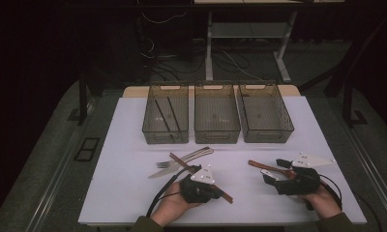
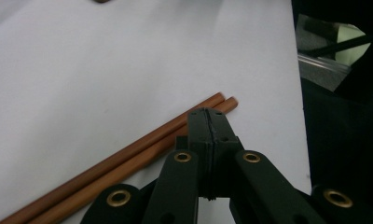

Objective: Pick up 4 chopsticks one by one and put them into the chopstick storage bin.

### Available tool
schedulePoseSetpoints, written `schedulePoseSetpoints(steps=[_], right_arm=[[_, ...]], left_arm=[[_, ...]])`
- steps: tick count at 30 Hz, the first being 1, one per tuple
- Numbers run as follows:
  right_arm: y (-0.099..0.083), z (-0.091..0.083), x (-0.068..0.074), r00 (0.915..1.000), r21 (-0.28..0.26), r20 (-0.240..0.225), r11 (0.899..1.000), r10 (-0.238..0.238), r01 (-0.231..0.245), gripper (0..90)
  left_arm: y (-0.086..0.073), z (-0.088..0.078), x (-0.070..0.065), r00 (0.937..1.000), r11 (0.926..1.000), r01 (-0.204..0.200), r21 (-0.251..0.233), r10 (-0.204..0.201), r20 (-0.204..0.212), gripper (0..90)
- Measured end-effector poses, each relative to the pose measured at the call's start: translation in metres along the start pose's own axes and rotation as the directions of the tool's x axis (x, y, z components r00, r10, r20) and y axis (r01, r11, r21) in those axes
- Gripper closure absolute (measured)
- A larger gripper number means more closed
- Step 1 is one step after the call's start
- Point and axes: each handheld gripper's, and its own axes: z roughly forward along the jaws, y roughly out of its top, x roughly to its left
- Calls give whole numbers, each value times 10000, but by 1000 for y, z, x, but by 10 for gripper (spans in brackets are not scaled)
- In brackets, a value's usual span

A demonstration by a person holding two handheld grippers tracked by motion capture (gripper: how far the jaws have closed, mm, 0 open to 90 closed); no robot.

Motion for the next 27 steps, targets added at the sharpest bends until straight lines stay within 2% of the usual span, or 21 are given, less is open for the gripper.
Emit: schedulePoseSetpoints(steps=[9,14,27], right_arm=[[0,-1,0,9999,10,3,9999,-110,110,180],[1,-1,0,9999,17,17,9999,-163,163,179],[1,-2,0,9996,-11,100,9997,-251,251,179]], left_arm=[[8,17,-5,9989,9984,-446,340,441,142,891],[13,23,-5,9994,9990,-335,280,332,112,892],[25,36,5,9982,9980,-580,246,584,-155,892]])
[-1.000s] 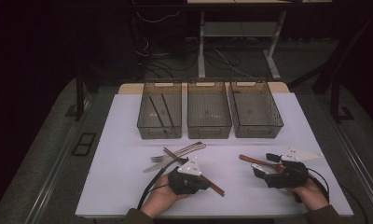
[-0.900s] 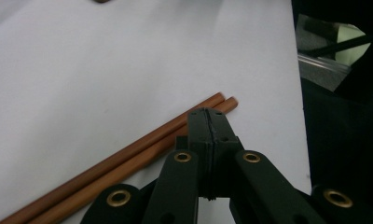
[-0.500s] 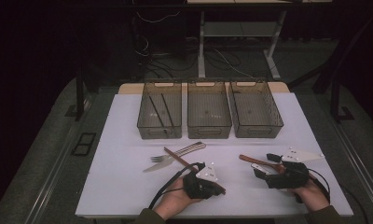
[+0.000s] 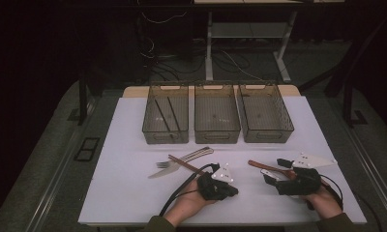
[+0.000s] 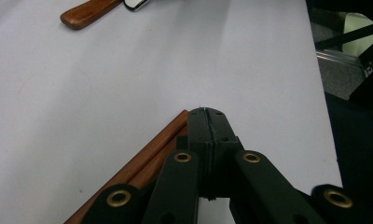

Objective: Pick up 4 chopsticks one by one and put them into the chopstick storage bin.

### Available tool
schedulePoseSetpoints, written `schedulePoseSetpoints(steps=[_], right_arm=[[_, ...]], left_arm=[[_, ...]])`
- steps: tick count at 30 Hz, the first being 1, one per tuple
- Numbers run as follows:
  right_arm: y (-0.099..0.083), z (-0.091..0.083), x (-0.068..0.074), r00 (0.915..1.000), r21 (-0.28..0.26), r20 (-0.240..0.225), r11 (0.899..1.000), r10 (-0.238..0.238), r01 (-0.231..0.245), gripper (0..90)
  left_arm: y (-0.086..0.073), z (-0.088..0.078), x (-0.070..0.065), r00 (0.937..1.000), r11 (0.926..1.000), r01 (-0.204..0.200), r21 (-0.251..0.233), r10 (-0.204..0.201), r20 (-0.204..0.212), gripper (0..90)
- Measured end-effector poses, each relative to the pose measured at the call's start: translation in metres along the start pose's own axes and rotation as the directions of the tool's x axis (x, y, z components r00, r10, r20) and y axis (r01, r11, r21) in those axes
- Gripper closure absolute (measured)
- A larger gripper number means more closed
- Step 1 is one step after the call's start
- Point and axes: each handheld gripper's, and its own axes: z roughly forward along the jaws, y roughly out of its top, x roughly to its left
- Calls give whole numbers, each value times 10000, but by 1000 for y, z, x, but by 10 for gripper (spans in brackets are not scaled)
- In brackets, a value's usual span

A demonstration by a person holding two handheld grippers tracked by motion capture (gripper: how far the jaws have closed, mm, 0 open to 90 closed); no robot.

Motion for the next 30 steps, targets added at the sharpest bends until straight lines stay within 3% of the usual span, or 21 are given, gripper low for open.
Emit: schedulePoseSetpoints(steps=[20,30], right_arm=[[0,0,0,9999,39,25,9999,-101,101,179],[0,0,0,9999,72,19,9999,-128,128,179]], left_arm=[[14,16,18,9978,9997,151,-205,-164,-636,892],[20,22,29,9948,9980,475,-419,-510,-879,892]])
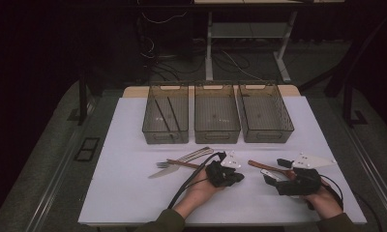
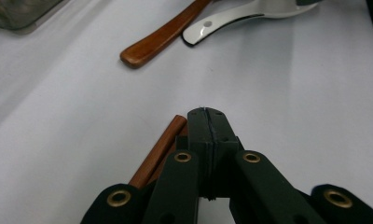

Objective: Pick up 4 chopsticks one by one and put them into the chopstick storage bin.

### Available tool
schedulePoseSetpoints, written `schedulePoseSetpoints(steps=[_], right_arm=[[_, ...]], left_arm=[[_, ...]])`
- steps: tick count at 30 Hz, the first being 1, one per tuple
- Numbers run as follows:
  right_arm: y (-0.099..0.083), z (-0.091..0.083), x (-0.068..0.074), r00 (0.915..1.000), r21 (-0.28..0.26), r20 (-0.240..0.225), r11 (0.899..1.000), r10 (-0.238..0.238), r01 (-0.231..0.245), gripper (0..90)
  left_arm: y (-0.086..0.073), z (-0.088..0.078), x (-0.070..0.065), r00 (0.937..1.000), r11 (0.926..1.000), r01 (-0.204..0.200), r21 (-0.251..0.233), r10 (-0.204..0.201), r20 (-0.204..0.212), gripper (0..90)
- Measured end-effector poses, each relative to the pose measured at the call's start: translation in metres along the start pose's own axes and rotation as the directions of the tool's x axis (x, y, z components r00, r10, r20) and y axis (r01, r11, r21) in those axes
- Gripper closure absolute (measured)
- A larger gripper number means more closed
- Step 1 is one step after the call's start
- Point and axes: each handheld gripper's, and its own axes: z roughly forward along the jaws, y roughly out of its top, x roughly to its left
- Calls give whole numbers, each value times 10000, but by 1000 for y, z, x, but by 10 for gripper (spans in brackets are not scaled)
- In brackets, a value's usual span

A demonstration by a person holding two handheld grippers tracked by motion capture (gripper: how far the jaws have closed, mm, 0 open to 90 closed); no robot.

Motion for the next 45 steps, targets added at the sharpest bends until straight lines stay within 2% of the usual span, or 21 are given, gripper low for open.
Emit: schedulePoseSetpoints(steps=[6,11,14,17,18,23,26,31,39,42,45], right_arm=[[0,0,0,10000,-13,3,10000,34,-34,179],[0,-1,-1,10000,-9,-11,10000,92,-92,179],[-1,-1,-1,10000,-7,28,10000,59,-59,179],[0,-1,0,10000,-23,-9,10000,49,-49,179],[0,-1,0,10000,-26,-13,10000,46,-46,179],[0,0,-1,10000,3,-14,10000,12,-12,179],[0,0,-1,10000,28,-26,10000,10,-10,179],[-1,1,0,10000,29,-79,10000,0,1,179],[-1,1,0,9999,34,-115,10000,-25,26,179],[-1,1,0,9999,41,-104,10000,-35,35,179],[-1,1,0,9999,45,-107,10000,-40,41,180]], left_arm=[[1,-5,1,9999,9999,122,46,-123,88,891],[-1,-32,2,10000,10000,87,-28,-87,13,891],[-5,-51,9,9995,9994,273,-209,-276,-119,877],[-13,-70,19,9976,9975,589,-395,-602,-337,823],[-16,-76,23,9976,9973,616,-407,-628,-280,792],[-30,-93,41,9959,9979,599,-241,-614,-668,579],[-34,-93,50,9966,9981,592,-158,-600,-560,491],[-37,-84,53,9991,9992,275,304,-265,-336,435],[-39,-74,54,9982,9949,-406,926,445,-407,466],[-40,-72,53,9975,9923,-546,1113,592,-377,503],[-41,-70,52,9976,9923,-567,1099,607,-332,537]])
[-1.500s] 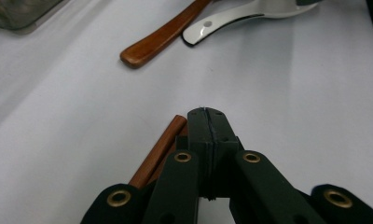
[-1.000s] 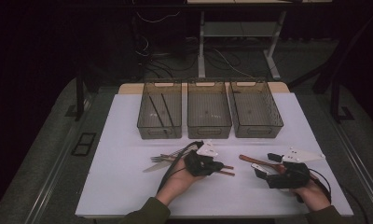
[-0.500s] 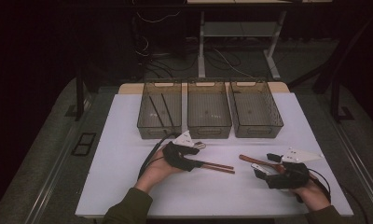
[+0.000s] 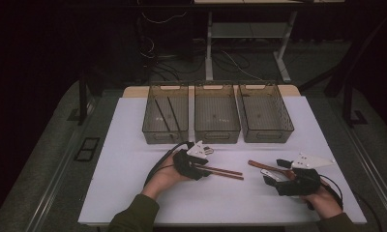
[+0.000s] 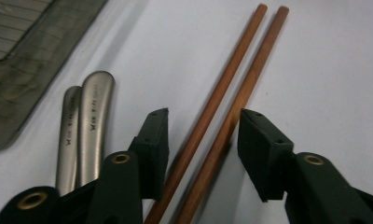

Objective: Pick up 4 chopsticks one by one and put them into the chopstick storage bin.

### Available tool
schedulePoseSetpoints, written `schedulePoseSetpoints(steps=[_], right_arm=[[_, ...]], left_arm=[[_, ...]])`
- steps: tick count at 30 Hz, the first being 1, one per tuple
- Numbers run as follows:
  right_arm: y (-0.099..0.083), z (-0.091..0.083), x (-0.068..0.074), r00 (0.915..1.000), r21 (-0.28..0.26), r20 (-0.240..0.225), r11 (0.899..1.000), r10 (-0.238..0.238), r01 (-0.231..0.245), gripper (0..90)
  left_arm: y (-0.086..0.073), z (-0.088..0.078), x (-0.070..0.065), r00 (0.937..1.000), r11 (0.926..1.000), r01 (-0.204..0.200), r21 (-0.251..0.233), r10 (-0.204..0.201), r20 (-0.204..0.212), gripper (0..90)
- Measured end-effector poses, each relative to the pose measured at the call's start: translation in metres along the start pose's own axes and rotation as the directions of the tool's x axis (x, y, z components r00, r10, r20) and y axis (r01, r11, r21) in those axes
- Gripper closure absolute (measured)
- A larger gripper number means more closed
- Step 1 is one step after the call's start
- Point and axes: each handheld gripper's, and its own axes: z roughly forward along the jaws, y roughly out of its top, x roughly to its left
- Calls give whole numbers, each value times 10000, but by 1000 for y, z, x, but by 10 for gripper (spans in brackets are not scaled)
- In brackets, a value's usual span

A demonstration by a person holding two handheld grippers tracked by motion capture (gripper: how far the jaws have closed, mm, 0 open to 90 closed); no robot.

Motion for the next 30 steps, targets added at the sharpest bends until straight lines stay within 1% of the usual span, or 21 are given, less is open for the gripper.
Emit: schedulePoseSetpoints(steps=[3,4,5,6,8,9,11,14,15,16,17,18,20,21,22,25,27,29,30], right_arm=[[0,0,0,10000,-3,8,10000,-4,4,179],[0,0,0,10000,-7,9,10000,-4,4,179],[0,0,0,10000,-6,7,10000,-6,6,179],[0,0,0,10000,0,4,10000,4,-4,180],[0,0,0,10000,-1,4,10000,-1,1,179],[0,0,0,10000,8,-1,10000,-7,7,179],[0,0,0,10000,4,-1,10000,2,-2,180],[0,0,0,10000,4,-5,10000,9,-9,180],[0,0,-1,10000,-2,-6,10000,-8,8,179],[0,0,-1,10000,-4,-2,10000,-3,3,179],[0,0,-1,10000,-3,-4,10000,-1,1,179],[0,0,-1,10000,-6,-3,10000,-4,4,179],[0,0,-1,10000,-4,-6,10000,6,-6,179],[0,-1,-1,10000,-2,-10,10000,17,-17,179],[0,-1,-1,10000,-9,-12,10000,18,-18,179],[0,-1,-1,10000,3,-3,10000,13,-13,179],[0,-1,-1,10000,1,-4,10000,13,-13,180],[0,-1,-1,10000,-4,-16,10000,17,-17,179],[0,-1,-1,10000,-2,-15,10000,14,-14,179]], left_arm=[[1,-1,0,9999,9998,-156,135,156,14,578],[1,-1,-1,9999,9998,-167,139,167,31,589],[1,0,-2,10000,9999,-86,64,86,47,608],[2,-1,-2,9998,9996,-208,172,206,64,627],[2,0,-4,9998,9997,-170,154,169,43,654],[3,-1,-4,9996,9992,-295,255,293,58,668],[3,0,-5,9996,9992,-286,264,284,54,676],[4,0,-6,9995,9991,-280,308,275,168,689],[4,1,-8,9997,9995,-177,250,172,186,695],[5,0,-8,9995,9989,-276,369,270,169,696],[5,1,-9,9997,9994,-175,306,169,188,698],[6,0,-10,9993,9987,-305,419,296,215,702],[7,1,-13,9995,9988,-233,442,223,228,712],[8,0,-14,9992,9978,-343,560,331,234,717],[8,1,-16,9994,9984,-237,518,224,262,723],[8,0,-19,9992,9973,-288,681,269,288,749],[8,0,-21,9995,9979,-134,628,115,301,761],[8,-1,-23,9992,9979,-7,647,-20,406,761],[8,-2,-24,9989,9973,-12,738,-23,472,763]])
